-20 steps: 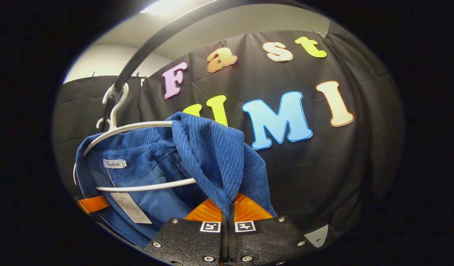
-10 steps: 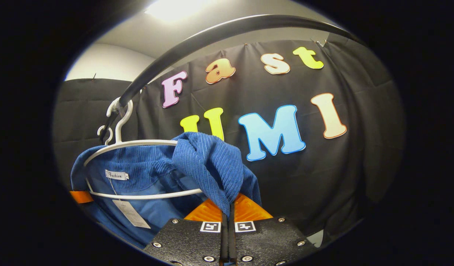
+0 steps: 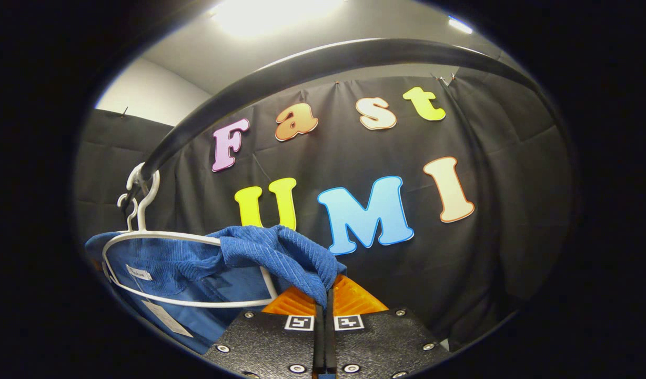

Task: Grasp the clothes on the hanger with both hands and then place them into the laundry hamper below.

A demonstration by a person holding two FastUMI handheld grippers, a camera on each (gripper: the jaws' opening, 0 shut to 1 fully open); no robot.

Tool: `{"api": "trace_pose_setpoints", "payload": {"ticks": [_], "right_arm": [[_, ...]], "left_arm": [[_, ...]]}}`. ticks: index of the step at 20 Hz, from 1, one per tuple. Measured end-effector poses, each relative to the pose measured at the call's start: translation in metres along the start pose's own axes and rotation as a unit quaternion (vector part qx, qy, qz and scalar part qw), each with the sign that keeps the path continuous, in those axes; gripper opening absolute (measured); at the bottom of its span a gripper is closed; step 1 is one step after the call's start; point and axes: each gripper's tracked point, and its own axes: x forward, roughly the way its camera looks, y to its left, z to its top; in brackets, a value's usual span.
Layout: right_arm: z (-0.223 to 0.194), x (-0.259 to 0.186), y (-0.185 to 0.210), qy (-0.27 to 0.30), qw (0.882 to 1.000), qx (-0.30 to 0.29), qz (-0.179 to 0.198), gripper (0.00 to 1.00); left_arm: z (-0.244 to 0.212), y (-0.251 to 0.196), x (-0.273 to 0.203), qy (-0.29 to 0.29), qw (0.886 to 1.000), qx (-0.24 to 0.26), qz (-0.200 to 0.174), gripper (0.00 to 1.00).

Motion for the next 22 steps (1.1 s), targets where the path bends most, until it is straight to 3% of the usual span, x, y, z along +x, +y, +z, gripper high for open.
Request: {"api": "trace_pose_setpoints", "payload": {"ticks": [8,22], "right_arm": [[0.014,0.026,-0.010,-0.040,0.999,-0.008,-0.023,0.00],[0.022,0.065,-0.019,-0.076,0.995,-0.066,-0.025,0.00]], "left_arm": [[0.012,0.024,0.031,-0.006,1.000,0.015,-0.006,0.00],[0.001,0.035,0.080,0.014,0.996,0.026,-0.082,0.01]]}}
